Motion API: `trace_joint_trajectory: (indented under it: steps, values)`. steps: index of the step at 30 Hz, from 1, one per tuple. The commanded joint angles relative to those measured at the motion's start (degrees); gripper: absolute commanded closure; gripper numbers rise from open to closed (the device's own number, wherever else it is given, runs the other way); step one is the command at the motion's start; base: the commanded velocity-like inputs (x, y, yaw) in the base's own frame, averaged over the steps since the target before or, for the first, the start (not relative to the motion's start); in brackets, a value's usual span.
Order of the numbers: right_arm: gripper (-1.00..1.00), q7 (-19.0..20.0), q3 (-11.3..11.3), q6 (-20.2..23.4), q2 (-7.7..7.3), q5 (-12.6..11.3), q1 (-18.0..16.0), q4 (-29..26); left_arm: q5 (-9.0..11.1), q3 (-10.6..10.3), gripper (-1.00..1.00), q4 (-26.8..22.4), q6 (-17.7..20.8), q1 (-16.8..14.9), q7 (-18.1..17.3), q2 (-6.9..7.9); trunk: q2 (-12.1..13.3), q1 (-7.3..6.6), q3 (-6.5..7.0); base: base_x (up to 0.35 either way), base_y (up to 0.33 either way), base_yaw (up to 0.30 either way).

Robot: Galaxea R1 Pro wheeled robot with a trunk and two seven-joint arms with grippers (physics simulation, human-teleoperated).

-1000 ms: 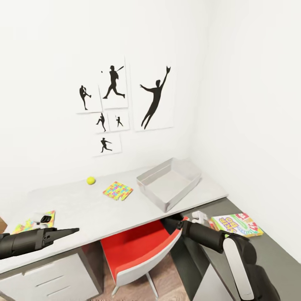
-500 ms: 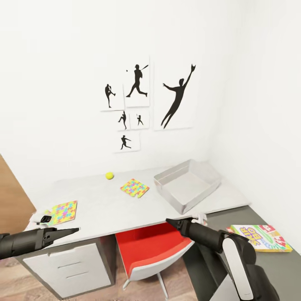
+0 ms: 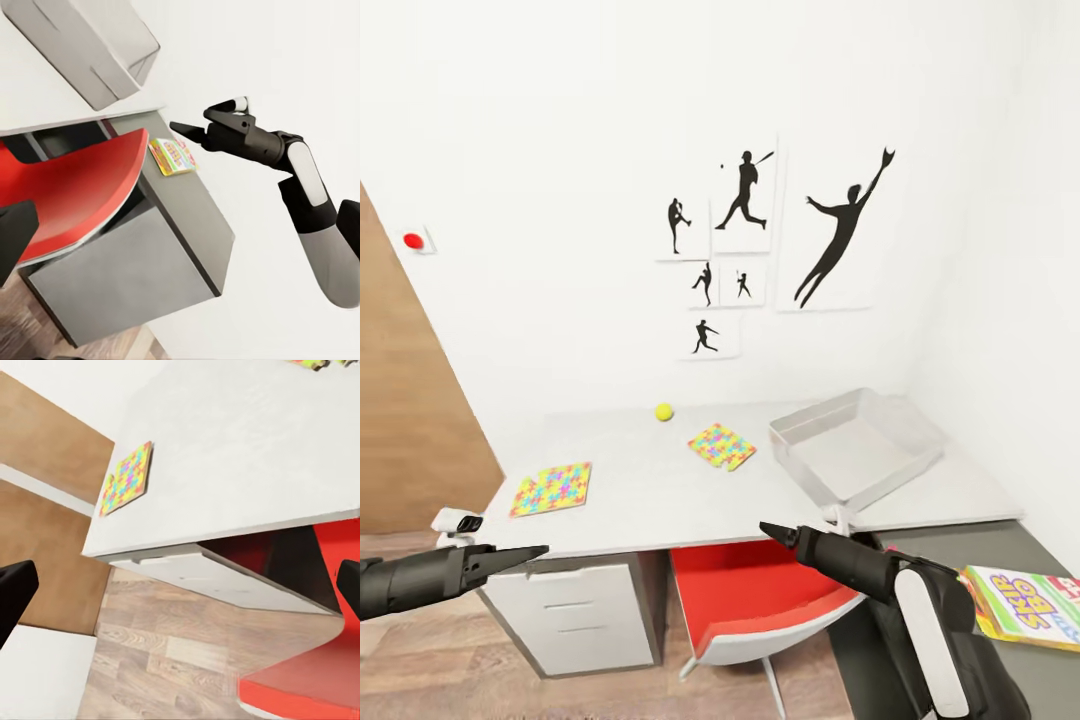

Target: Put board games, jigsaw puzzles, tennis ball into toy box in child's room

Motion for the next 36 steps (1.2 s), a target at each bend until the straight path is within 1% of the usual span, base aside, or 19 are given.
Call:
trace_joint_trajectory:
  steps: [1,6,7,13,18,22,29,36]
  values:
    - [-1.0,0.6,-0.2,0.2,0.14,0.4,0.0,0.0,-0.1,0.0,-1.0,0.0,0.6,-0.1,-0.2,0.03,-0.1,0.03,-0.16,0.0,0.0,0.283]
    - [-1.0,0.5,0.2,-0.1,0.62,0.4,0.0,0.0,0.0,0.0,-1.0,0.0,0.6,-0.1,-0.2,0.05,-0.1,0.03,-0.23,0.0,0.0,0.167]
    - [-1.0,0.5,0.2,0.3,0.35,0.4,0.0,-0.1,-0.1,0.0,-1.0,0.1,0.5,-0.1,-0.2,0.05,-0.1,0.03,-0.23,0.0,0.0,0.025]
    - [-1.0,0.6,-0.1,0.1,0.09,0.4,0.0,-0.1,0.0,0.0,-1.0,0.2,0.5,-0.1,-0.2,0.07,-0.1,0.03,-0.24,0.0,0.0,0.01]
    - [-1.0,0.5,-0.2,0.0,0.1,0.4,0.0,-0.1,0.0,0.0,-1.0,0.3,0.5,-0.1,-0.2,0.03,-0.1,0.03,-0.24,0.0,0.0,0.002]
    - [-1.0,0.4,-0.3,0.1,0.39,0.4,0.0,-0.1,0.0,0.0,-1.0,0.6,0.5,-0.1,-0.2,-0.01,-0.1,0.03,-0.24,0.0,0.002,0.0]
    - [-1.0,0.4,-0.3,0.0,0.09,0.4,0.0,-0.1,0.0,0.1,-1.0,0.7,0.5,-0.1,-0.2,-0.02,-0.1,0.03,-0.24,0.01,0.137,0.0]
    - [-1.0,0.4,-0.3,-0.1,0.0,0.4,0.0,-0.1,0.0,0.1,-1.0,0.7,0.4,-0.1,-0.2,-0.02,-0.1,0.03,-0.24,0.101,0.083,0.0]
